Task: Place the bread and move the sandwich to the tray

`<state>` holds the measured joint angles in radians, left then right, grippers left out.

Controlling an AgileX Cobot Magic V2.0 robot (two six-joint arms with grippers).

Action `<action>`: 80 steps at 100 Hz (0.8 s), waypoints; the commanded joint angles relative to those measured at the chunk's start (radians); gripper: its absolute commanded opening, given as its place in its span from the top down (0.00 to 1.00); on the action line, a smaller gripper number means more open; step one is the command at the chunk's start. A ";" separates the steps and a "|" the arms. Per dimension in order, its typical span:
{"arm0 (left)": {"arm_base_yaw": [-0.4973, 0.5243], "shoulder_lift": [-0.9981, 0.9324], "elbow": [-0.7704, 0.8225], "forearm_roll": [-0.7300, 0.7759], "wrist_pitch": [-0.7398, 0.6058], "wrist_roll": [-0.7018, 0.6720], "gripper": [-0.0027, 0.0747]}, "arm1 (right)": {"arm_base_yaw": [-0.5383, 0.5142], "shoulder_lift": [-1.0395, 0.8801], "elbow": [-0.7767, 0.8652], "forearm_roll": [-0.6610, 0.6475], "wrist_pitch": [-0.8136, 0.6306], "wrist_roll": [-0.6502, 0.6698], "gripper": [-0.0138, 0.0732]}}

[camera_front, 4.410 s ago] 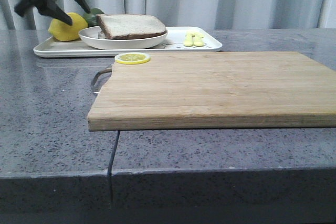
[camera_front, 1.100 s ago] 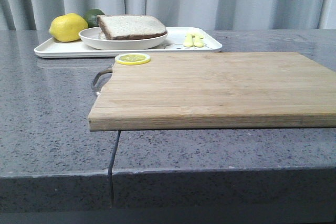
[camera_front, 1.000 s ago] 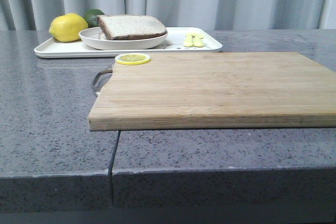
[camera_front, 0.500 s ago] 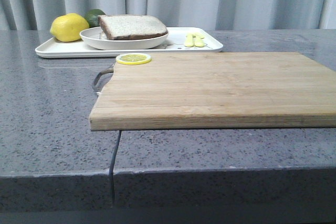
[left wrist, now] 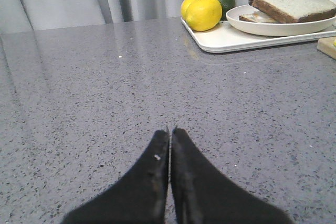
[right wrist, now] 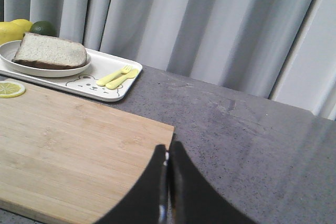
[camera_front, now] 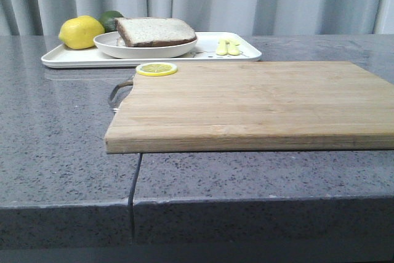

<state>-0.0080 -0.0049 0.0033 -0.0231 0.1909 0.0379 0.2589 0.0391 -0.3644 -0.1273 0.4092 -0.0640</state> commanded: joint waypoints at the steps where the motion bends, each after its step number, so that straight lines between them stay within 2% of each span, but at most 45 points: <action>1: 0.001 -0.032 0.015 0.001 -0.086 -0.010 0.99 | -0.007 0.016 -0.020 -0.014 -0.080 -0.007 0.92; 80: 0.001 -0.032 0.015 0.001 -0.087 -0.010 0.99 | -0.011 0.002 0.014 -0.021 -0.086 -0.007 0.92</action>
<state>-0.0080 -0.0049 0.0033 -0.0214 0.1909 0.0379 0.2589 0.0369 -0.3494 -0.1292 0.4046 -0.0640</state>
